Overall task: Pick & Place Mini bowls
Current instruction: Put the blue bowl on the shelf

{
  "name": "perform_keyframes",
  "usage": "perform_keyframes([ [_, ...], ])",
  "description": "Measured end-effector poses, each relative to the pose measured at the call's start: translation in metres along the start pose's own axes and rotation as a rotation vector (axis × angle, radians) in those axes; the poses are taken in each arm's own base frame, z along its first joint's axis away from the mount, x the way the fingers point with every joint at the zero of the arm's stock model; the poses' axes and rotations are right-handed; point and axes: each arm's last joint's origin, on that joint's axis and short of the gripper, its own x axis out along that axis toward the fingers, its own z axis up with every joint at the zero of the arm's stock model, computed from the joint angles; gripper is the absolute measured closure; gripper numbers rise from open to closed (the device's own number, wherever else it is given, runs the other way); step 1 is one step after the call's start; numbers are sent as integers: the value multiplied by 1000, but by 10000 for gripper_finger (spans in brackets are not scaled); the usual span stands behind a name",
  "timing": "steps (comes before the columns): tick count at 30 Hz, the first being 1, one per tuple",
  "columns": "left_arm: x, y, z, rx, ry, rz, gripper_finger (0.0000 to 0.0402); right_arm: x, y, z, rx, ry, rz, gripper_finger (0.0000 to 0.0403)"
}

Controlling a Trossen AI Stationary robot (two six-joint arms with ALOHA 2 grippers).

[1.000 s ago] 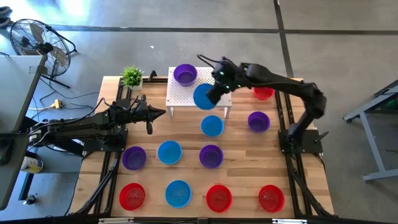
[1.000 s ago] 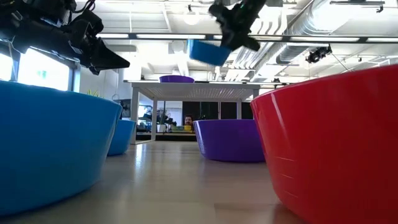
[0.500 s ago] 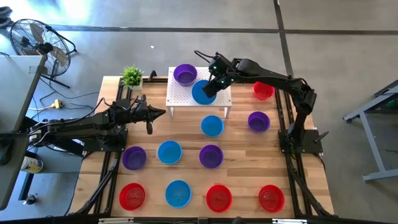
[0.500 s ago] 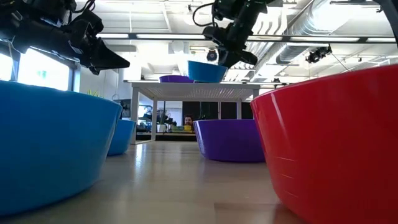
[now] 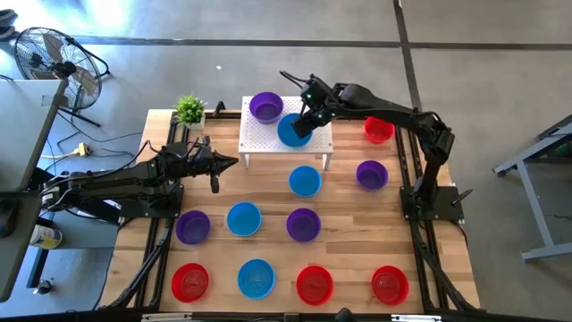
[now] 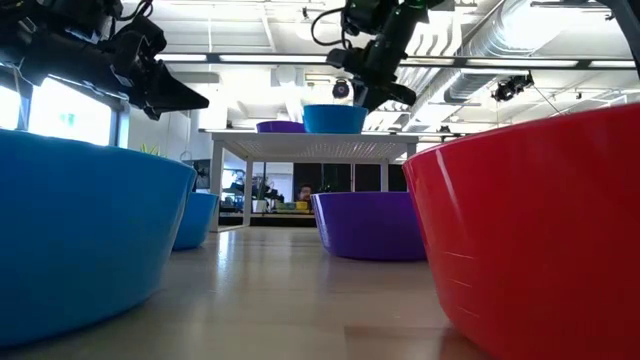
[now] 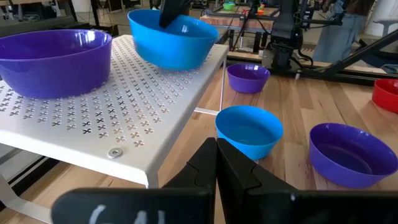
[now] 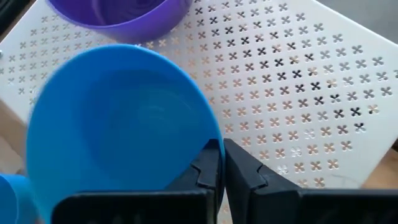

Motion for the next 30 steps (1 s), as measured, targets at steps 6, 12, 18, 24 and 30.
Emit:
perform_keyframes([
  [6,0,0,0,0,0,0,401,0,0,0,4,-5,-8,399],
  [12,0,0,0,0,0,0,401,4,1,2,32,-23,-3,384],
  [18,0,0,0,0,1,0,401,12,2,2,45,-11,-3,386],
  [24,0,0,0,0,3,0,401,12,3,4,39,-29,5,362],
  [30,0,0,0,0,2,0,401,3,3,5,-33,-66,-7,313],
])
